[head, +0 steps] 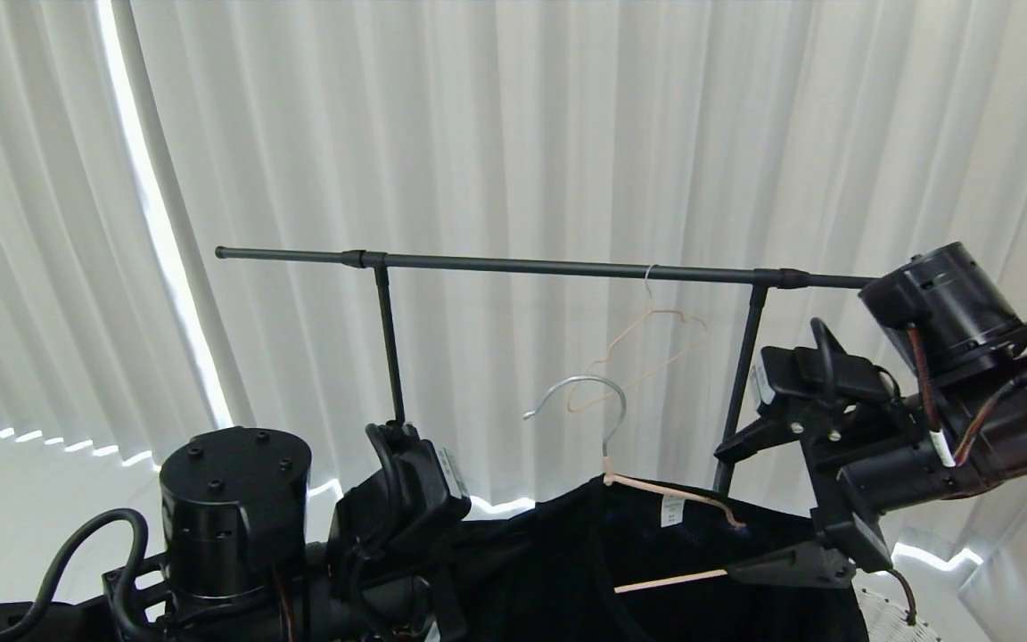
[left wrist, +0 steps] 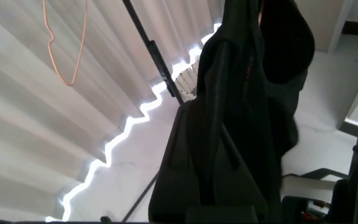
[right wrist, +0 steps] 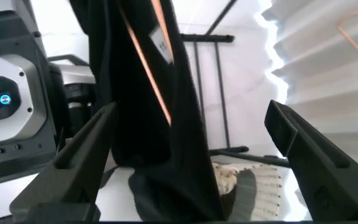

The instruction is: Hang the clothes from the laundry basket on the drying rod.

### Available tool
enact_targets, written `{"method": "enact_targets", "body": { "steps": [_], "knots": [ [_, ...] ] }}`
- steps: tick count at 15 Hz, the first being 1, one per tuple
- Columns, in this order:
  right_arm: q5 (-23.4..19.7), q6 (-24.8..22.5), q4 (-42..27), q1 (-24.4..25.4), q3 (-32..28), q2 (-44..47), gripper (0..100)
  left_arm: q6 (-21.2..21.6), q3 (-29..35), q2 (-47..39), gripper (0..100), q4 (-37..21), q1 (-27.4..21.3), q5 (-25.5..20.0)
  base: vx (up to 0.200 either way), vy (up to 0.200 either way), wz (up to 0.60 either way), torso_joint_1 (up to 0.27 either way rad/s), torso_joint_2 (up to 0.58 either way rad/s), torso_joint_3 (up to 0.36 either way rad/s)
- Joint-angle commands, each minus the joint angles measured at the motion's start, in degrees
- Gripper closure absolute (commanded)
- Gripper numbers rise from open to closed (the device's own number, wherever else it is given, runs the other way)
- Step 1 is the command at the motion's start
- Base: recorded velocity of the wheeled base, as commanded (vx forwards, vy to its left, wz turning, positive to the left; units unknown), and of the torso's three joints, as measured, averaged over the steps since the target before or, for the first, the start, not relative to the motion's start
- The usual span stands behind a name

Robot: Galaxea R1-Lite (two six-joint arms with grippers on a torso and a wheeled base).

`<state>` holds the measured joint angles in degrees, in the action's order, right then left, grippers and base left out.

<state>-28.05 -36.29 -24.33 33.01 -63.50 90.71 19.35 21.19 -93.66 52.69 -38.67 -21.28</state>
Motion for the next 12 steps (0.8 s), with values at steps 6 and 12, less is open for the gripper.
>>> {"method": "enact_targets", "body": {
  "steps": [6, 12],
  "knots": [
    [4.7, 6.1, 0.2, 3.2, -0.7, 4.7, 0, 0.0, 0.2, 0.1, 100, 0.1, -1.0, 0.0, 0.0, 0.0, 0.0, 0.0, 0.0, 0.0],
    [5.6, 8.6, 3.4, 4.7, -0.7, 6.2, 0, 0.0, 0.2, -0.8, 100, 3.0, -1.1, 0.0, 0.0, 0.0, 0.0, 0.0, 0.0, 0.0]
  ]
}}
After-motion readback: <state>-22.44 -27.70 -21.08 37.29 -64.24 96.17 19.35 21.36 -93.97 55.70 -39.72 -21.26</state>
